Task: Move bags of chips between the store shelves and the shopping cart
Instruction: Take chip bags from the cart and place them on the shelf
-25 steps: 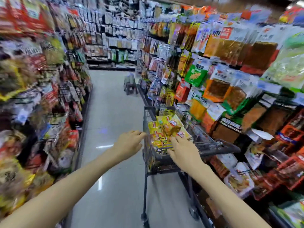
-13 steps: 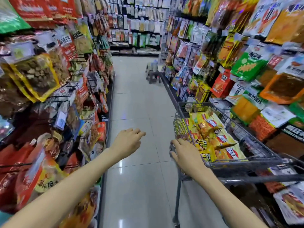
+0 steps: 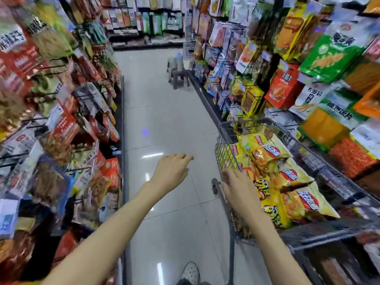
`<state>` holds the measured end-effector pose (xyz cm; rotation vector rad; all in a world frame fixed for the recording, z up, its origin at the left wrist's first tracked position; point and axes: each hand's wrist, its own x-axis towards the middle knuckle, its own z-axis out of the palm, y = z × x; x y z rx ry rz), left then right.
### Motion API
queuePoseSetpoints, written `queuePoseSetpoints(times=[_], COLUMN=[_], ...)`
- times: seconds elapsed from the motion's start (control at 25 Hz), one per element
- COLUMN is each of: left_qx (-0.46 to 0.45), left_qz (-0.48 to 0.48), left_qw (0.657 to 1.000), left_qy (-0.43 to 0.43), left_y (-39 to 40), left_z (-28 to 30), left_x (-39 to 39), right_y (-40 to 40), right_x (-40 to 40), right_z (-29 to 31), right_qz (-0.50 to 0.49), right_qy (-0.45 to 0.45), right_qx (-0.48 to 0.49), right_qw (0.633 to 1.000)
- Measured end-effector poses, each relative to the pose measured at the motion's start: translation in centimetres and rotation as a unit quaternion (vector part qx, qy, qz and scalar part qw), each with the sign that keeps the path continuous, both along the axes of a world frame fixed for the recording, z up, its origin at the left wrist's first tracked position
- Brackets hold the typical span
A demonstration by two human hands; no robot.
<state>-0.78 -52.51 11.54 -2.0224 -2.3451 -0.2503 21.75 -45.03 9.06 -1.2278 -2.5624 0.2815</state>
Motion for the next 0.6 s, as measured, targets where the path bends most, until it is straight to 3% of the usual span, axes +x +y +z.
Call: queuePoseSetpoints(times=[0.36, 0.6], left_qx=[-0.058, -0.105], left_qz=[-0.130, -0.280], left_qw=[0.989, 0.953], left_qy=[-0.033, -0.043], left_y=[16.3, 29.9], left_z=[-3.2, -5.3], left_x=[0.7, 2.5], right_y=[9.2, 15.3], right_x=[1.0, 1.4], right_z=[-3.8, -5.5], right_qz=[-0.186, -0.343], right_qy=[0.031, 0.057], right_qx=[-0.081, -0.101], right_qw=[0.979, 0.932])
